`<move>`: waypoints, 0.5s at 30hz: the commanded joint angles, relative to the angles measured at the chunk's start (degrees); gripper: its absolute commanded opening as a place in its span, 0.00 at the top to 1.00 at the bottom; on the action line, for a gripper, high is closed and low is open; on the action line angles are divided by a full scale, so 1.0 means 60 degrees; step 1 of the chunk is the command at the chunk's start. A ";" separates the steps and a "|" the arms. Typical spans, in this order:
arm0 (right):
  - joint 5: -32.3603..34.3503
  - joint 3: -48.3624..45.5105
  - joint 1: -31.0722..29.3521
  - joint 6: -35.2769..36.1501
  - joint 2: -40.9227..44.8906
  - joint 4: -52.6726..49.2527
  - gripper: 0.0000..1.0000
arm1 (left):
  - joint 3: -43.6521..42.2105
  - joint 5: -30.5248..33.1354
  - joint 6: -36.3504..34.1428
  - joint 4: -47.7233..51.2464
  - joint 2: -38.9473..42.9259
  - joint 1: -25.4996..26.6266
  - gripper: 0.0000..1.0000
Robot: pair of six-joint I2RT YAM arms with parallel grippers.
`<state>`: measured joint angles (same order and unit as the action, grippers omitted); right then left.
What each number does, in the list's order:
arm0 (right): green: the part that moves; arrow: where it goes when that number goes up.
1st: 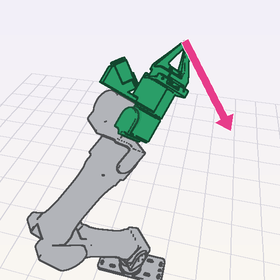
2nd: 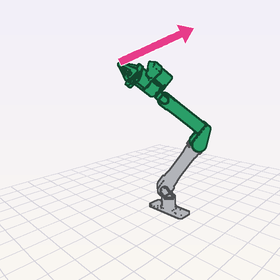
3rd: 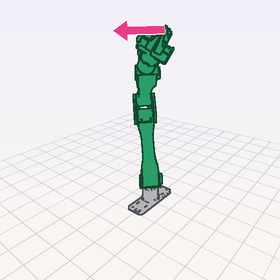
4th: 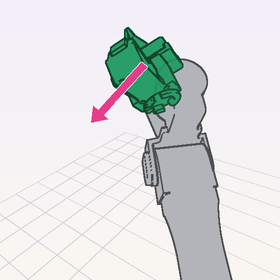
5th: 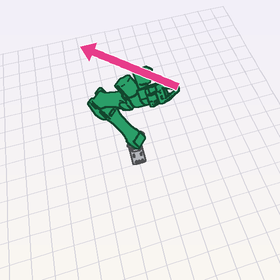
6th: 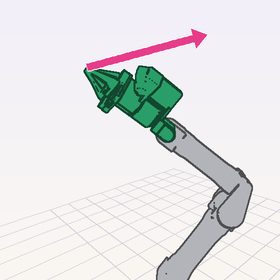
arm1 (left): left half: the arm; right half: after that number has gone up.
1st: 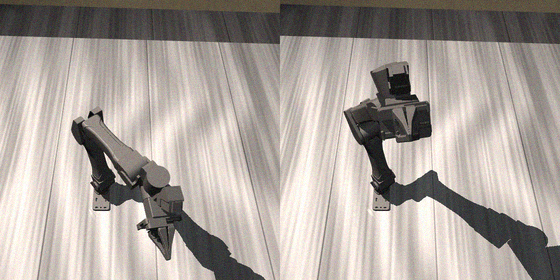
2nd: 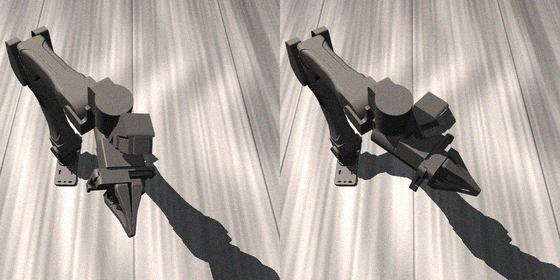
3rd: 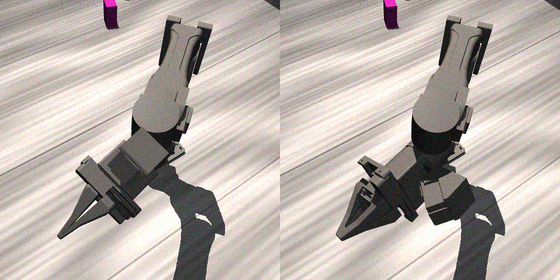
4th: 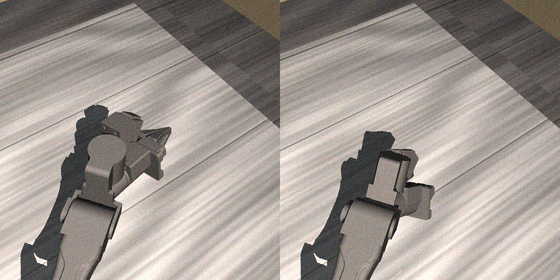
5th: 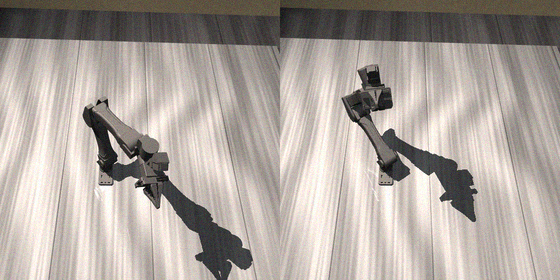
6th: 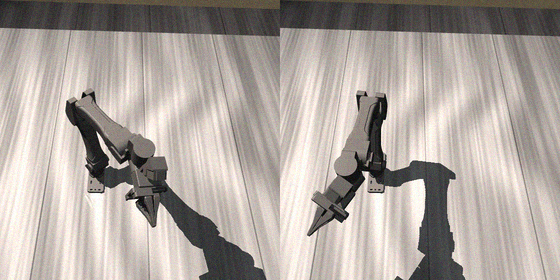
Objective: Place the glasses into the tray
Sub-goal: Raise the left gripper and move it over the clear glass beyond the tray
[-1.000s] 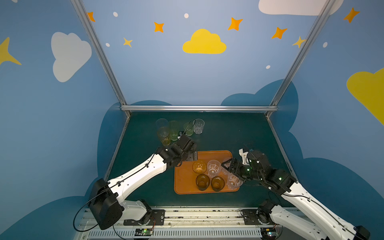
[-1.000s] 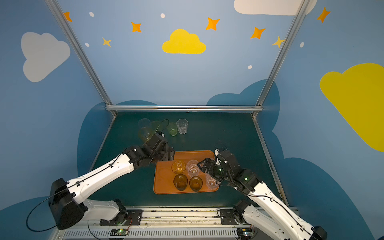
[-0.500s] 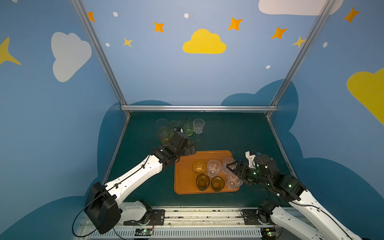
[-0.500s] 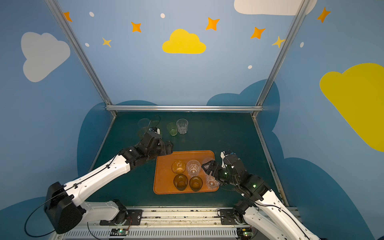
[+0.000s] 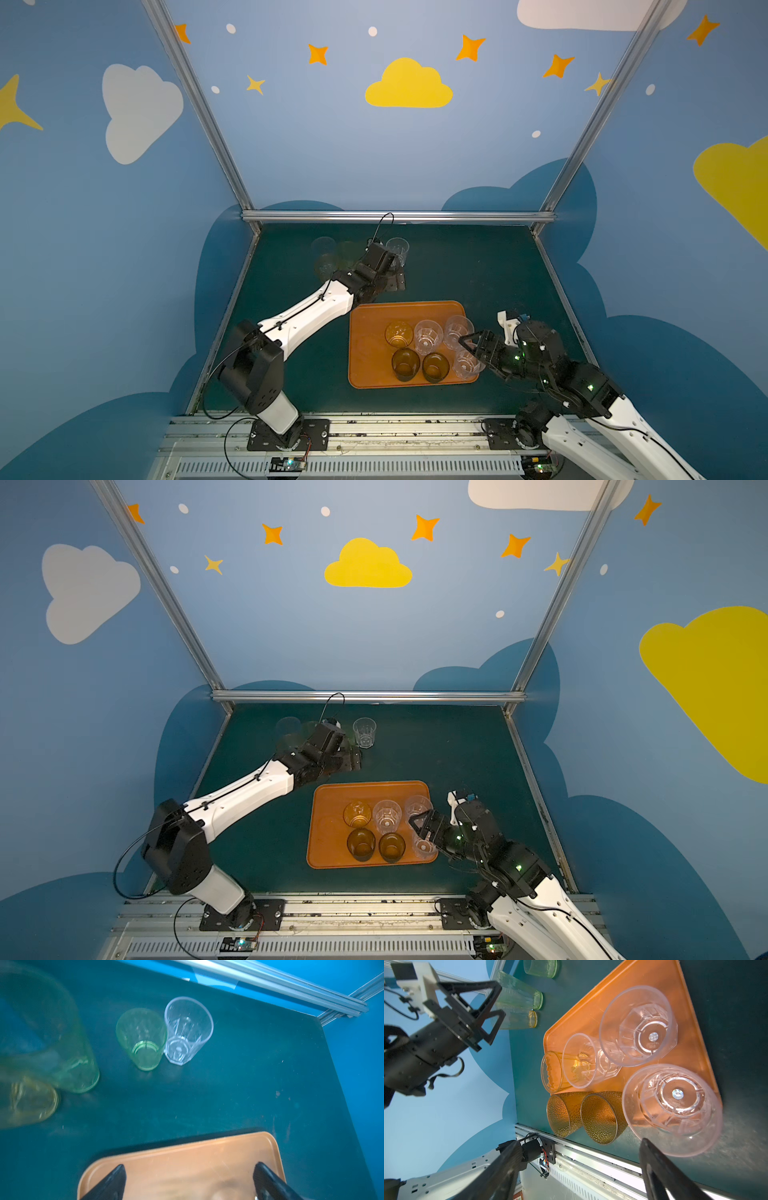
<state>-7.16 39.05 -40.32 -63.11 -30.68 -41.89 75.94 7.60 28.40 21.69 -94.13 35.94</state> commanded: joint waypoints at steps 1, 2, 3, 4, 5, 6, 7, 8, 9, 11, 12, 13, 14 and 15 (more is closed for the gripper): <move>0.0195 -0.0048 0.0017 0.0089 0.0115 -0.0340 0.13 | 0.0639 0.0218 -0.0706 0.0099 -0.0544 -0.0123 0.13; 0.0211 -0.0048 0.0016 0.0103 0.0139 -0.0370 0.12 | 0.0805 0.0193 -0.0853 0.0025 -0.0748 -0.0124 0.16; 0.0225 -0.0048 0.0020 0.0104 0.0147 -0.0405 0.13 | 0.0945 0.0151 -0.1014 -0.0048 -0.0909 -0.0146 0.18; 0.0246 -0.0048 0.0024 0.0104 0.0168 -0.0438 0.13 | 0.1089 0.0105 -0.1226 -0.0192 -0.1091 -0.0168 0.20; 0.0269 -0.0047 0.0024 0.0104 0.0176 -0.0488 0.13 | 0.1203 0.0037 -0.1497 -0.0357 -0.1261 -0.0160 0.22; 0.0285 -0.0040 0.0022 0.0104 0.0190 -0.0517 0.12 | 0.1313 -0.0023 -0.1780 -0.0525 -0.1422 -0.0175 0.25; 0.0291 -0.0046 0.0026 0.0104 0.0205 -0.0535 0.13 | 0.1466 -0.0098 -0.2128 -0.0661 -0.1654 -0.0173 0.28; 0.0313 -0.0048 0.0018 0.0104 0.0202 -0.0545 0.13 | 0.1693 -0.0115 -0.2471 -0.0660 -0.1889 -0.0200 0.30; 0.0327 -0.0047 0.0026 0.0104 0.0198 -0.0550 0.13 | 0.1965 -0.0062 -0.2764 -0.0562 -0.2120 -0.0190 0.31; 0.0340 -0.0048 0.0025 0.0091 0.0191 -0.0571 0.13 | 0.2542 -0.0034 -0.3310 -0.0406 -0.2608 -0.0241 0.34; 0.0340 -0.0048 0.0019 0.0075 0.0177 -0.0587 0.13 | 0.2740 -0.0093 -0.3516 -0.0382 -0.2773 -0.0267 0.35; 0.0343 -0.0048 0.0026 0.0060 0.0148 -0.0592 0.13 | 0.2893 -0.0191 -0.3749 -0.0462 -0.2935 -0.0304 0.35; 0.0350 -0.0046 0.0026 0.0038 0.0111 -0.0592 0.13 | 0.2995 -0.0345 -0.3950 -0.0579 -0.3066 -0.0348 0.36; 0.0358 -0.0048 0.0036 0.0018 0.0082 -0.0592 0.13 | 0.3110 -0.0472 -0.4087 -0.0636 -0.3171 -0.0402 0.36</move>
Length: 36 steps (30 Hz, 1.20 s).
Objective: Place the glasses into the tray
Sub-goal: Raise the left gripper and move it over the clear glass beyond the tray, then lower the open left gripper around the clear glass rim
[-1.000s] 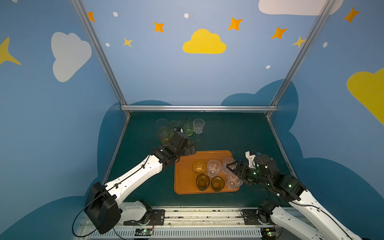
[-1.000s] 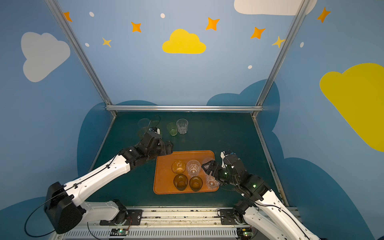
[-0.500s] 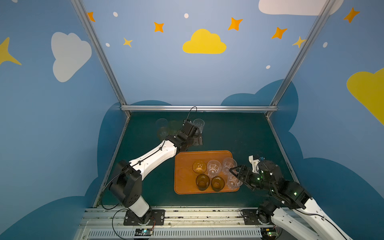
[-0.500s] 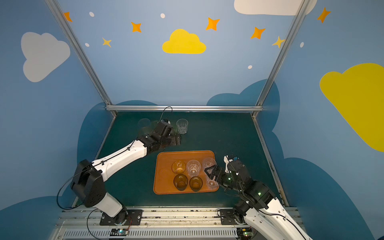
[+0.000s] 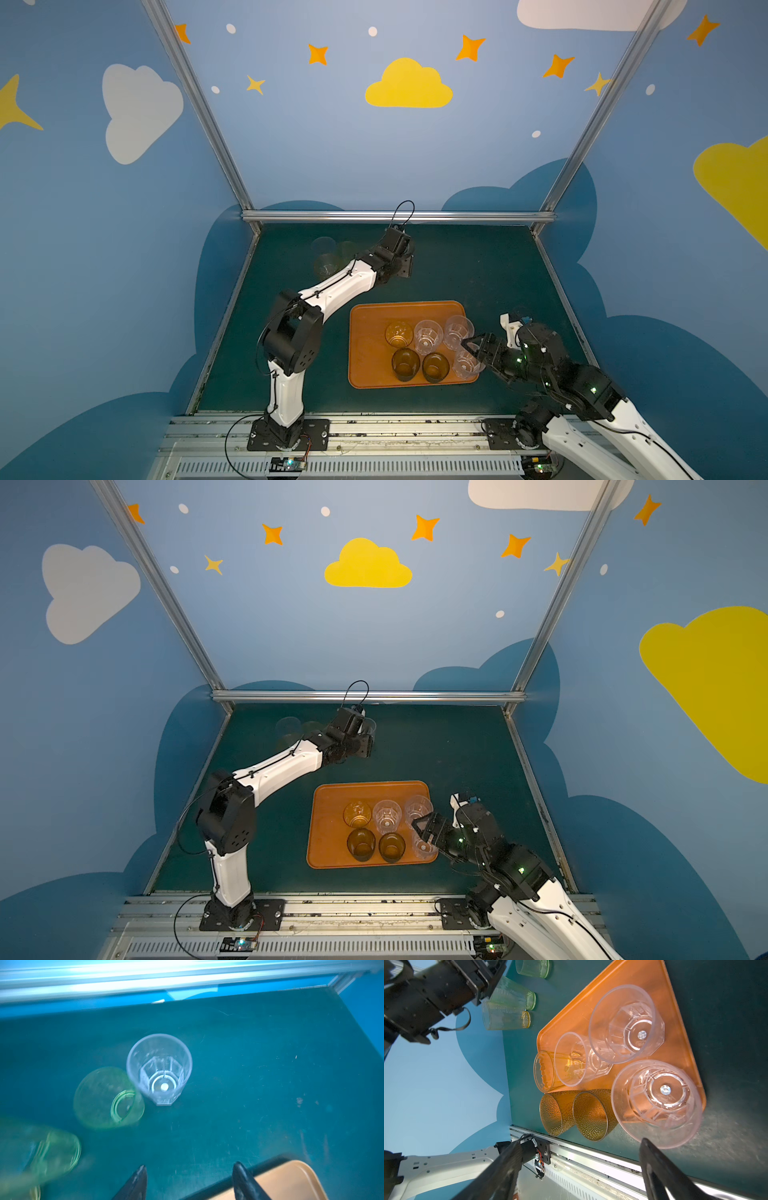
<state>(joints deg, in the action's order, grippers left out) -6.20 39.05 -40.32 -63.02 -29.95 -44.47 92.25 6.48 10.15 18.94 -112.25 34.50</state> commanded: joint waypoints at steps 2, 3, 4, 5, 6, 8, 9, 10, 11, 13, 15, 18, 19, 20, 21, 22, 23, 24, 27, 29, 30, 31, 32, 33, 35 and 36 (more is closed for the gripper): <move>0.0216 -0.0046 0.0025 -0.0024 -0.0143 -0.0147 0.13 | 0.0678 -0.0479 -0.1238 -0.0207 -0.0425 -0.0276 0.36; 0.0220 -0.0044 0.0026 -0.0028 -0.0212 -0.0126 0.13 | 0.0853 -0.0583 -0.1301 -0.0188 -0.0576 -0.0363 0.36; 0.0227 -0.0278 0.0026 -0.0043 -0.0275 -0.0097 0.13 | 0.1095 -0.0597 -0.1327 -0.0103 -0.0749 -0.0430 0.36; 0.0214 -0.0311 0.0027 -0.0057 -0.0342 -0.0056 0.13 | 0.1333 -0.0615 -0.1372 0.0014 -0.0910 -0.0465 0.36; 0.0166 -0.0345 0.0025 -0.0057 -0.0402 -0.0012 0.13 | 0.1602 -0.0694 -0.1539 0.0145 -0.1110 -0.0496 0.38; 0.0047 -0.0393 0.0032 -0.0106 -0.0492 0.0010 0.13 | 0.2054 -0.0699 -0.1850 0.0322 -0.1507 -0.0520 0.39; -0.0015 -0.0418 0.0033 -0.0137 -0.0515 0.0009 0.13 | 0.2337 -0.0699 -0.1936 0.0406 -0.1712 -0.0528 0.40; -0.0075 -0.0429 0.0026 -0.0145 -0.0537 0.0021 0.12 | 0.2582 -0.0746 -0.1952 0.0515 -0.1931 -0.0571 0.42; -0.0109 -0.0429 0.0026 -0.0145 -0.0531 0.0001 0.13 | 0.2846 -0.0824 -0.1948 0.0640 -0.2108 -0.0600 0.42; -0.0030 -0.0375 0.0031 -0.0160 -0.0490 -0.0093 0.13 | 0.3412 -0.1021 -0.1912 0.0991 -0.2533 -0.0674 0.43; 0.0121 -0.0358 0.0033 -0.0203 -0.0381 -0.0175 0.13 | 0.3955 -0.1116 -0.1897 0.1327 -0.2918 -0.0725 0.43; 0.0406 -0.0370 0.0029 -0.0317 -0.0165 -0.0176 0.13 | 0.4749 -0.1106 -0.1885 0.1812 -0.3450 -0.0718 0.46; 0.0479 -0.0360 0.0027 -0.0335 -0.0111 -0.0177 0.13 | 0.4950 -0.1109 -0.1897 0.1919 -0.3598 -0.0730 0.46; 0.0525 -0.0370 0.0026 -0.0349 -0.0070 -0.0181 0.13 | 0.5072 -0.1109 -0.1883 0.1967 -0.3691 -0.0738 0.46; 0.0588 -0.0372 0.0025 -0.0363 -0.0022 -0.0190 0.13 | 0.5192 -0.1125 -0.1883 0.2010 -0.3805 -0.0740 0.46; 0.0640 -0.0372 0.0033 -0.0347 -0.0003 -0.0224 0.13 | 0.5287 -0.1150 -0.1884 0.2029 -0.3902 -0.0740 0.46; 0.0677 -0.0370 0.0025 -0.0350 0.0011 -0.0227 0.13 | 0.5368 -0.1175 -0.1883 0.2054 -0.3983 -0.0740 0.46; 0.0723 -0.0370 0.0026 -0.0354 0.0011 -0.0239 0.13 | 0.5459 -0.1183 -0.1883 0.2107 -0.4085 -0.0740 0.47; 0.0743 -0.0350 0.0036 -0.0350 -0.0003 -0.0336 0.12 | 0.5758 -0.1117 -0.1910 0.2273 -0.4364 -0.0740 0.49; 0.0767 -0.0348 0.0033 -0.0407 0.0001 -0.0417 0.13 | 0.5901 -0.1081 -0.1947 0.2336 -0.4515 -0.0744 0.50; 0.0772 -0.0343 0.0025 -0.0435 0.0026 -0.0456 0.13 | 0.5984 -0.1080 -0.1941 0.2358 -0.4591 -0.0741 0.51; 0.0811 -0.0362 0.0025 -0.0464 0.0051 -0.0476 0.13 | 0.6057 -0.1126 -0.1976 0.2379 -0.4636 -0.0740 0.52; 0.0848 -0.0370 0.0032 -0.0503 0.0091 -0.0512 0.13 | 0.6122 -0.1167 -0.1996 0.2416 -0.4713 -0.0740 0.52; 0.0863 -0.0396 0.0026 -0.0538 0.0125 -0.0542 0.13 | 0.6232 -0.1167 -0.1975 0.2452 -0.4782 -0.0744 0.53; 0.0908 -0.0428 0.0029 -0.0608 0.0208 -0.0535 0.13 | 0.6373 -0.1221 -0.1941 0.2505 -0.4887 -0.0733 0.57; 0.0923 -0.0454 0.0025 -0.0653 0.0266 -0.0543 0.13 | 0.6412 -0.1261 -0.1941 0.2498 -0.4926 -0.0737 0.57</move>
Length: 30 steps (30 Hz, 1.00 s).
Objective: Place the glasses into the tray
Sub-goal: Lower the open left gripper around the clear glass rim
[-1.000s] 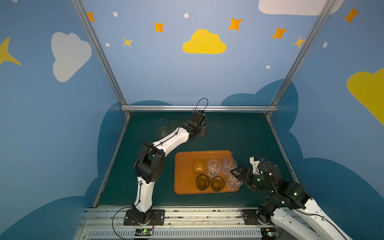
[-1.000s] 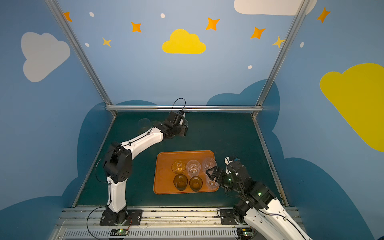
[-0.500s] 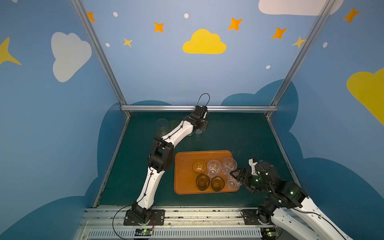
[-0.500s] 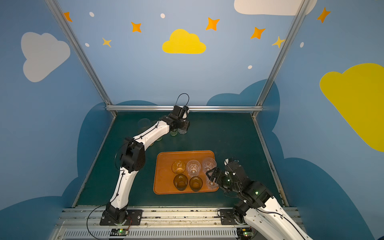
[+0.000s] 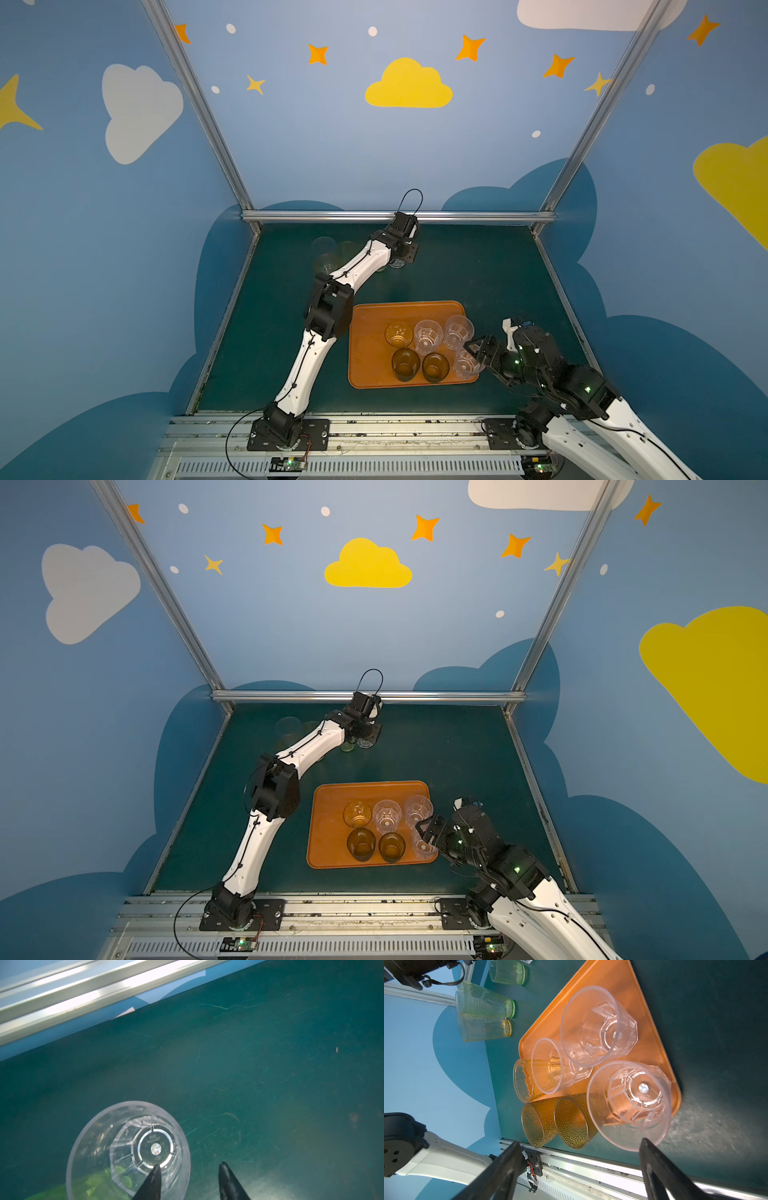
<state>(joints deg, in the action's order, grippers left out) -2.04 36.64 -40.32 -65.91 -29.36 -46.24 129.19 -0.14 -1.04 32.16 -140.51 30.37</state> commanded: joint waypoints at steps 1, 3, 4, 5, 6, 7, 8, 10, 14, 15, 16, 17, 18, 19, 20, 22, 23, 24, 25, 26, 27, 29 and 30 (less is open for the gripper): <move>0.0246 -0.0065 0.0033 -0.0198 0.0204 -0.0248 0.13 | 0.0282 -0.0167 -0.0076 0.0294 -0.0244 -0.0048 0.58; 0.0289 -0.0086 0.0040 -0.0221 0.0263 -0.0255 0.13 | 0.0349 -0.0140 -0.0076 0.0307 -0.0297 -0.0055 0.59; 0.0304 -0.0072 0.0034 -0.0221 0.0279 -0.0270 0.13 | 0.0377 -0.0127 -0.0090 0.0334 -0.0323 -0.0059 0.62; 0.0315 -0.0083 0.0040 -0.0243 0.0293 -0.0290 0.13 | 0.0410 -0.0137 -0.0130 0.0366 -0.0354 -0.0067 0.67; 0.0326 -0.0076 0.0040 -0.0250 0.0295 -0.0292 0.13 | 0.0421 -0.0140 -0.0171 0.0382 -0.0378 -0.0067 0.68; 0.0326 -0.0086 0.0040 -0.0250 0.0287 -0.0290 0.13 | 0.0423 -0.0123 -0.0179 0.0396 -0.0393 -0.0065 0.68; 0.0340 -0.0087 0.0044 -0.0262 0.0273 -0.0288 0.13 | 0.0427 -0.0094 -0.0192 0.0385 -0.0412 -0.0077 0.69; 0.0341 -0.0087 0.0040 -0.0293 0.0265 -0.0292 0.13 | 0.0442 -0.0050 -0.0179 0.0382 -0.0430 -0.0080 0.71; 0.0326 -0.0076 0.0047 -0.0309 0.0222 -0.0278 0.13 | 0.0456 -0.0035 -0.0149 0.0382 -0.0445 -0.0081 0.75; 0.0322 -0.0072 0.0043 -0.0309 0.0221 -0.0278 0.13 | 0.0469 -0.0023 -0.0137 0.0382 -0.0444 -0.0077 0.76; 0.0326 -0.0075 0.0040 -0.0323 0.0221 -0.0277 0.13 | 0.0470 -0.0020 -0.0138 0.0382 -0.0444 -0.0080 0.77; 0.0326 -0.0085 0.0040 -0.0324 0.0219 -0.0284 0.13 | 0.0477 -0.0020 -0.0135 0.0368 -0.0444 -0.0072 0.78; 0.0328 -0.0084 0.0050 -0.0337 0.0221 -0.0278 0.13 | 0.0485 -0.0013 -0.0135 0.0374 -0.0444 -0.0081 0.80; 0.0326 -0.0086 0.0050 -0.0346 0.0214 -0.0284 0.13 | 0.0498 -0.0006 -0.0135 0.0353 -0.0445 -0.0071 0.81; 0.0325 -0.0072 0.0040 -0.0353 0.0218 -0.0286 0.13 | 0.0498 0.0016 -0.0134 0.0352 -0.0458 -0.0081 0.82; 0.0326 -0.0072 0.0040 -0.0360 0.0222 -0.0292 0.12 | 0.0515 0.0024 -0.0144 0.0352 -0.0459 -0.0081 0.84; 0.0316 -0.0084 0.0040 -0.0367 0.0232 -0.0290 0.13 | 0.0515 0.0024 -0.0149 0.0352 -0.0459 -0.0081 0.85; 0.0322 -0.0078 0.0040 -0.0362 0.0235 -0.0283 0.13 | 0.0515 -0.0004 -0.0149 0.0366 -0.0459 -0.0076 0.86; 0.0322 -0.0073 0.0047 -0.0367 0.0225 -0.0285 0.13 | 0.0515 -0.0031 -0.0154 0.0367 -0.0473 -0.0080 0.86; 0.0337 -0.0069 0.0040 -0.0368 0.0218 -0.0285 0.13 | 0.0515 -0.0035 -0.0142 0.0371 -0.0474 -0.0071 0.86; 0.0341 -0.0060 0.0041 -0.0364 0.0221 -0.0284 0.13 | 0.0507 -0.0035 -0.0110 0.0378 -0.0474 -0.0081 0.88; 0.0341 -0.0028 0.0045 -0.0357 0.0207 -0.0277 0.13 | 0.0514 -0.0057 -0.0092 0.0367 -0.0474 -0.0081 0.90; 0.0339 -0.0028 0.0040 -0.0353 0.0207 -0.0259 0.13 | 0.0511 -0.0064 -0.0105 0.0367 -0.0474 -0.0074 0.91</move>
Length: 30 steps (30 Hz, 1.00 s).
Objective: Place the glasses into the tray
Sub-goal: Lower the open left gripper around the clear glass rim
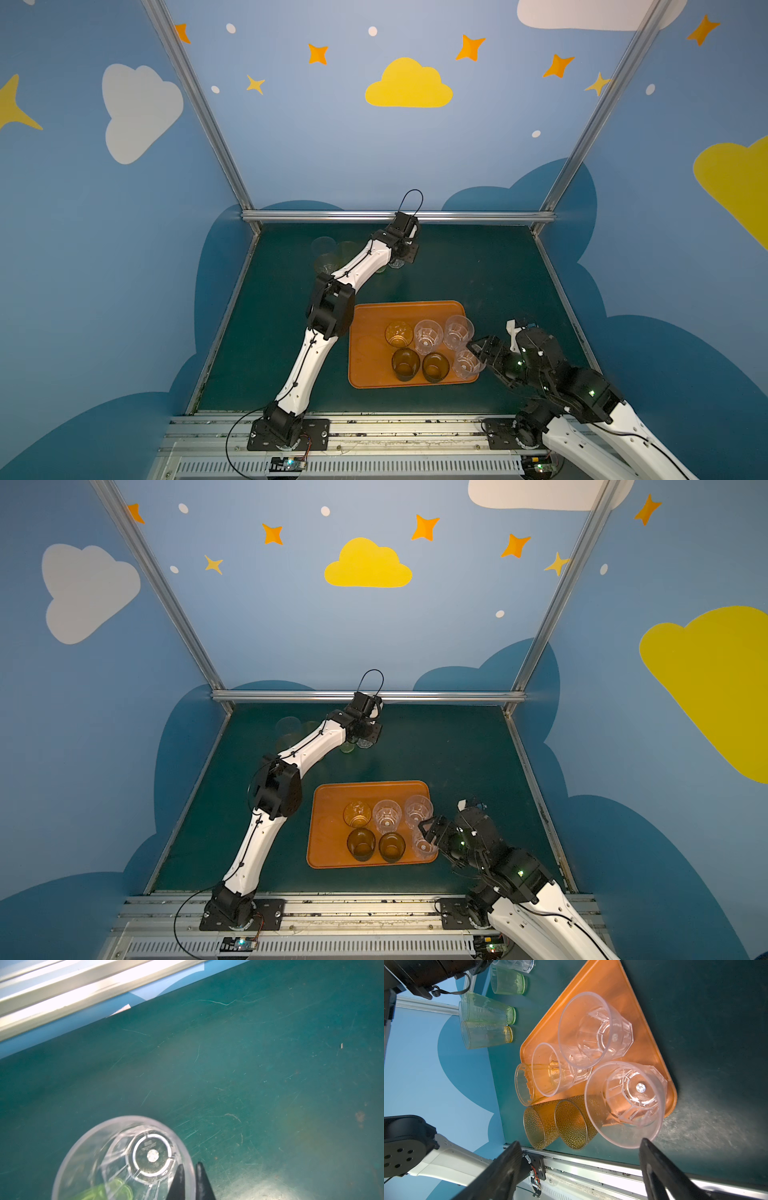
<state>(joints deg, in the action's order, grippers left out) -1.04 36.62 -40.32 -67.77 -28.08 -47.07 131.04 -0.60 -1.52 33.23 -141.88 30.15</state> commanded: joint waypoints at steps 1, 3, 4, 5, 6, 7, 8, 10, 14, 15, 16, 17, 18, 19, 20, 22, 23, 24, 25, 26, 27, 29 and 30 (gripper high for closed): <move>0.0159 -0.0024 0.0040 -0.0043 -0.0008 -0.0115 0.13 | 0.0205 0.0012 -0.0027 0.0189 -0.0244 -0.0044 0.91; 0.0146 -0.0032 0.0040 -0.0046 -0.0008 -0.0087 0.13 | 0.0204 -0.0002 -0.0053 0.0191 -0.0257 -0.0042 0.96; 0.0144 -0.0025 0.0043 -0.0043 -0.0008 -0.0094 0.12 | 0.0203 -0.0002 -0.0054 0.0189 -0.0259 -0.0045 0.96; 0.0143 -0.0029 0.0053 -0.0043 -0.0009 -0.0095 0.13 | 0.0198 -0.0001 -0.0048 0.0189 -0.0259 -0.0044 0.96; 0.0157 -0.0028 0.0040 -0.0043 -0.0008 -0.0095 0.13 | 0.0192 -0.0002 -0.0044 0.0189 -0.0259 -0.0038 0.96; 0.0158 -0.0055 0.0045 -0.0057 -0.0008 -0.0086 0.13 | 0.0205 -0.0010 -0.0040 0.0176 -0.0272 -0.0045 0.96; 0.0157 -0.0056 0.0040 -0.0058 -0.0009 -0.0094 0.13 | 0.0205 -0.0017 -0.0033 0.0174 -0.0260 -0.0045 0.96; 0.0157 -0.0054 0.0041 -0.0060 -0.0008 -0.0094 0.12 | 0.0205 -0.0059 -0.0020 0.0174 -0.0259 -0.0059 0.96; 0.0170 -0.0074 0.0040 -0.0074 -0.0008 -0.0095 0.13 | 0.0224 -0.0162 -0.0023 0.0203 -0.0230 -0.0039 0.96; 0.0177 -0.0081 0.0040 -0.0073 -0.0010 -0.0094 0.13 | 0.0227 -0.0202 -0.0038 0.0225 -0.0215 -0.0031 0.96; 0.0186 -0.0082 0.0047 -0.0073 -0.0008 -0.0094 0.13 | 0.0248 -0.0242 -0.0040 0.0246 -0.0193 -0.0037 0.96; 0.0202 -0.0072 0.0040 -0.0078 -0.0005 -0.0095 0.13 | 0.0247 -0.0291 -0.0040 0.0262 -0.0186 -0.0019 0.96; 0.0222 -0.0098 0.0040 -0.0085 -0.0007 -0.0093 0.13 | 0.0249 -0.0320 -0.0036 0.0275 -0.0158 -0.0028 0.96; 0.0266 -0.0127 0.0041 -0.0091 -0.0008 -0.0080 0.13 | 0.0249 -0.0353 -0.0025 0.0289 -0.0131 -0.0030 0.96; 0.0309 -0.0140 0.0040 -0.0095 -0.0008 -0.0080 0.13 | 0.0260 -0.0394 -0.0025 0.0330 -0.0102 -0.0030 0.96; 0.0362 -0.0136 0.0042 -0.0127 -0.0048 -0.0089 0.13 | 0.0347 -0.0383 0.0011 0.0458 -0.0056 -0.0037 0.96; 0.0385 -0.0127 0.0047 -0.0156 -0.0066 -0.0079 0.13 | 0.0348 -0.0382 0.0053 0.0496 -0.0005 -0.0019 0.96; 0.0399 -0.0104 0.0052 -0.0171 -0.0096 -0.0072 0.13 | 0.0352 -0.0383 0.0084 0.0496 0.0033 -0.0019 0.96; 0.0398 -0.0085 0.0040 -0.0185 -0.0108 -0.0058 0.13 | 0.0352 -0.0398 0.0114 0.0496 0.0083 -0.0031 0.96; 0.0442 -0.0094 0.0040 -0.0190 -0.0096 -0.0043 0.13 | 0.0352 -0.0437 0.0134 0.0496 0.0123 -0.0030 0.96; 0.0476 -0.0083 0.0041 -0.0215 -0.0096 -0.0027 0.13 | 0.0364 -0.0464 0.0149 0.0496 0.0161 -0.0015 0.96; 0.0587 -0.0124 0.0047 -0.0305 -0.0086 -0.0043 0.13 | 0.0366 -0.0486 0.0226 0.0546 0.0245 -0.0015 0.96; 0.0628 -0.0128 0.0040 -0.0342 -0.0069 -0.0036 0.13 | 0.0366 -0.0534 0.0235 0.0566 0.0278 -0.0009 0.96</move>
<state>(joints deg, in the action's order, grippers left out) 0.99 36.38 -40.32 -68.86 -28.47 -47.03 132.09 -2.22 -1.17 34.61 -141.88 30.11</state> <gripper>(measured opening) 0.873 0.049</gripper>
